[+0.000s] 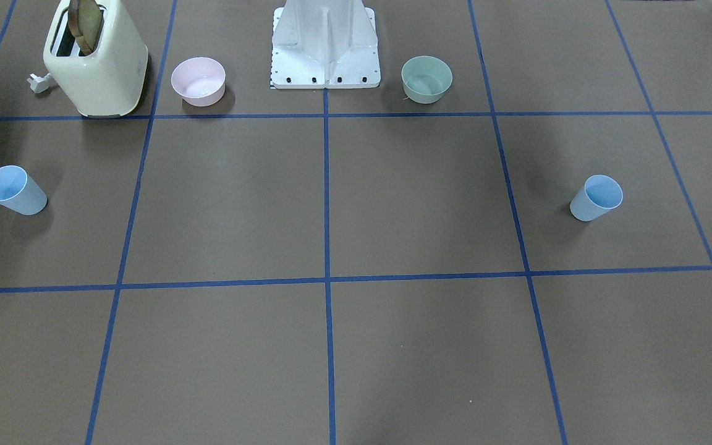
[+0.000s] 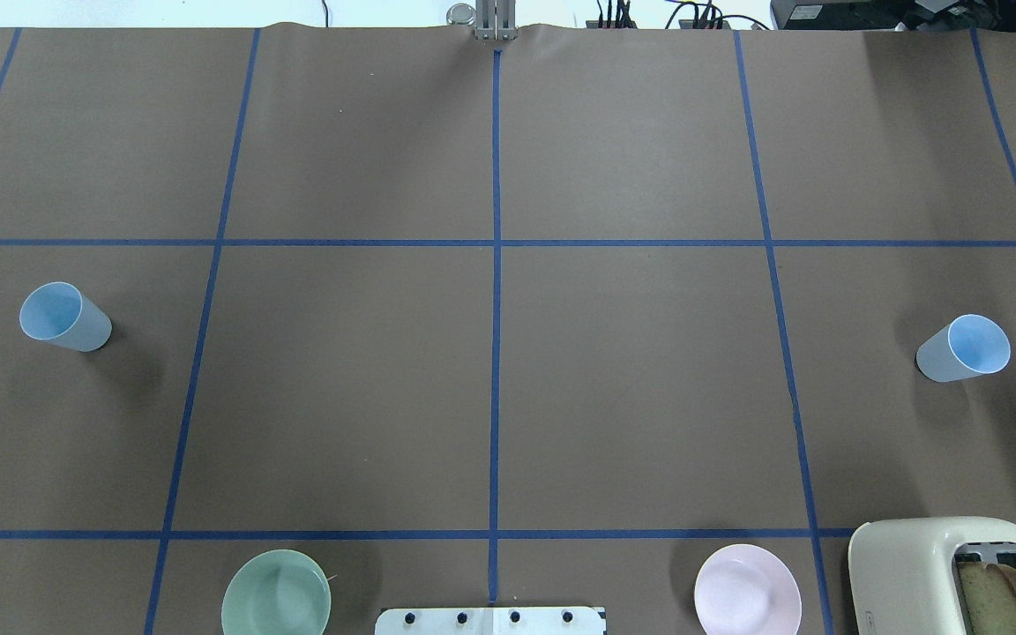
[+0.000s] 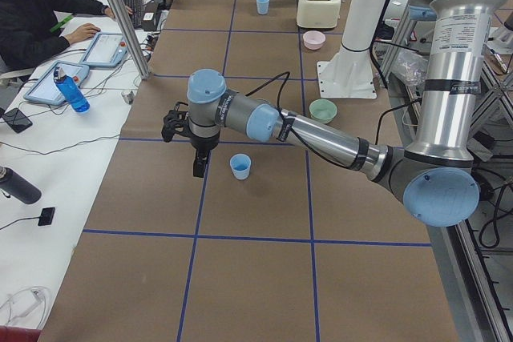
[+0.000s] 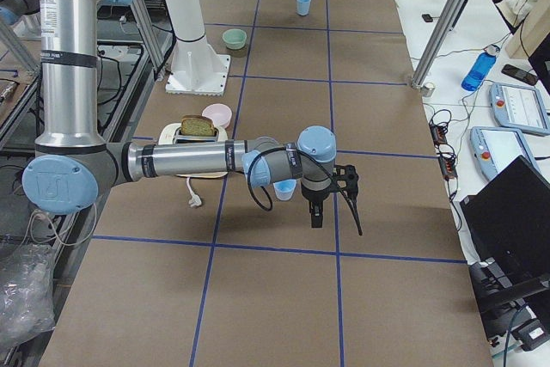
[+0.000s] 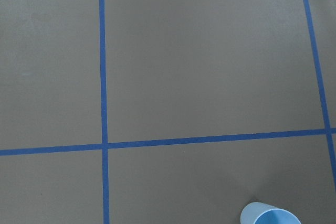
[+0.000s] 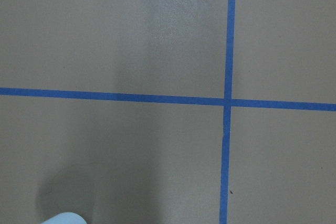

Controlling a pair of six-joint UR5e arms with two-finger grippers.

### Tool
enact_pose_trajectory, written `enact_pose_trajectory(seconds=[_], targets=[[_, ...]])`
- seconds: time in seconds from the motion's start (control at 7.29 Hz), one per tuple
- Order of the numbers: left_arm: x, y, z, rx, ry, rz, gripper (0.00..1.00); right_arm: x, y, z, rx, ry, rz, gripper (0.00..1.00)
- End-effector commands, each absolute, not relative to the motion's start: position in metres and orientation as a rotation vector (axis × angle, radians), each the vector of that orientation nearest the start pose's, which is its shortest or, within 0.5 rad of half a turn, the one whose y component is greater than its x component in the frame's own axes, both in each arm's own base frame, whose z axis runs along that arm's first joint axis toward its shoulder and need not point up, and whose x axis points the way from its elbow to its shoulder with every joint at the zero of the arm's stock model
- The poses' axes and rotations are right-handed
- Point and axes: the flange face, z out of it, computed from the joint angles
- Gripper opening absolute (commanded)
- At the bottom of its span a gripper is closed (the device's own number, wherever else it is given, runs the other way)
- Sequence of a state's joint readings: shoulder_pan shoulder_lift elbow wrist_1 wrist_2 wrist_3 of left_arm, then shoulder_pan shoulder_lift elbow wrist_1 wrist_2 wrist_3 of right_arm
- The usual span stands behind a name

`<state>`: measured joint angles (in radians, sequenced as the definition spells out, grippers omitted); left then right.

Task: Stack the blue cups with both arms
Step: 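Lower the left gripper toward the light-blue cup near the left arm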

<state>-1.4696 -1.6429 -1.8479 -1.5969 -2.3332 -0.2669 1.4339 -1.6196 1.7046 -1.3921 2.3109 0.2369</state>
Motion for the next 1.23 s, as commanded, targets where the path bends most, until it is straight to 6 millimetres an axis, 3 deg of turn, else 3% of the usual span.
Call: enact_pose_trajectory(seconds=[0.0, 0.41, 0.69, 0.82, 0.96, 1.1], targets=[[-0.012, -0.522, 0.482, 0.214, 0.806, -0.011, 0.98, -0.001, -0.492, 0.593, 0.115, -0.773, 0.003, 1.00], [-0.003, -0.526, 0.477, 0.205, 0.813, -0.027, 0.97, 0.001, -0.489, 0.580, 0.183, -0.760, -0.002, 1.00], [0.061, -0.525, 0.476, 0.155, 0.823, 0.035, 0.97, -0.007, -0.460, 0.590, 0.202, -0.831, -0.004, 1.00], [0.093, -0.521, 0.481, 0.138, 0.838, 0.050, 0.97, -0.022, -0.456, 0.597, 0.172, -0.842, 0.020, 1.00], [0.112, -0.521, 0.492, 0.153, 0.862, 0.051, 0.97, -0.041, -0.457, 0.593, 0.129, -0.851, 0.064, 1.00], [0.127, -0.514, 0.514, 0.157, 0.882, 0.050, 0.97, -0.043, -0.455, 0.591, 0.138, -0.858, 0.062, 1.00]])
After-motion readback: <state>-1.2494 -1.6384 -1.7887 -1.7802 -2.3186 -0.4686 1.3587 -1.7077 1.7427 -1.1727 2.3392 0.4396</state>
